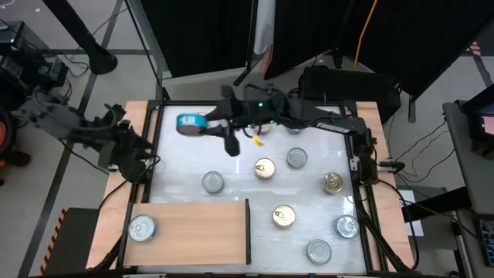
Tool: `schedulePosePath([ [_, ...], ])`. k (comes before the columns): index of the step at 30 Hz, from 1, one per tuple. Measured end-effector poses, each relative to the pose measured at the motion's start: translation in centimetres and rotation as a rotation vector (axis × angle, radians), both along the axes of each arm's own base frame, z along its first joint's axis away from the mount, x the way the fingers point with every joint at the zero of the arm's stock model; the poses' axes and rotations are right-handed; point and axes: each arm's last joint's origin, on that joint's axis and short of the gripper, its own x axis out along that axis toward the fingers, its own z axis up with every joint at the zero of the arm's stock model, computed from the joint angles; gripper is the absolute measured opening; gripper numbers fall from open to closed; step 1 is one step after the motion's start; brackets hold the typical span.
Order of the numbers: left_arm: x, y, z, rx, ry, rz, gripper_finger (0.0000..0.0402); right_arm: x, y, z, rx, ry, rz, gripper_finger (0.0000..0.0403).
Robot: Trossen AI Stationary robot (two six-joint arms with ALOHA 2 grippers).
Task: Stack canned seafood by type on shelf
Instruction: Stack the top yellow blue tuna can on top of the yellow blue tuna can on the shelf
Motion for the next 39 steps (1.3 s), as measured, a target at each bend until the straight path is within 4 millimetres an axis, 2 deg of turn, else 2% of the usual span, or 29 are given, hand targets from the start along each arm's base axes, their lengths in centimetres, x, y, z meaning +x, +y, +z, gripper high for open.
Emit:
schedulePosePath([
  [2,0.2,-0.4,-0.3,-0.069,0.026,-0.063,0.0274,-1.0,0.0,0.7,0.0,0.015,0.013,0.013],
  [5,1.5,-2.2,-1.2,-0.15,0.095,-0.268,0.0272,-2.4,-0.3,1.7,0.0,0.02,0.015,0.013],
  [8,3.3,-4.3,-3.2,-0.176,0.197,-0.419,0.0258,-3.8,-0.8,2.8,-0.001,0.015,-0.007,0.013],
  [10,4.4,-5.5,-4.8,-0.155,0.227,-0.43,0.0243,-4.4,-0.8,3.2,-0.001,0.012,-0.01,0.013],
  [13,5.3,-6.2,-5.8,-0.132,0.089,-0.378,0.0216,-5.0,-0.5,3.7,0.0,0.007,0.006,0.013],
  [18,7.1,-6.6,-7.7,-0.05,-0.177,-0.133,0.018,-5.3,-0.4,3.9,-0.001,0.004,0.009,0.013],
  [26,8.8,-6.1,-11.1,0.13,-0.435,0.177,0.0154,-5.3,-0.4,3.9,-0.002,0.006,0.01,0.013],
  [29,8.5,-4.8,-11.7,0.235,-0.47,0.271,0.0148,-5.3,-0.5,3.9,-0.004,0.006,0.006,0.013],
  [32,7.3,-2.5,-11.7,0.326,-0.474,0.379,0.0141,-5.3,-0.5,3.9,-0.014,0.009,0.005,0.013],
  [35,5.2,0.0,-10.6,0.371,-0.541,0.444,0.0134,-5.3,-0.2,3.7,-0.046,0.024,0.022,0.013],
  [39,1.5,2.3,-9.9,0.375,-0.633,0.384,0.0124,-5.0,0.8,3.3,-0.117,0.034,0.056,0.013],
])
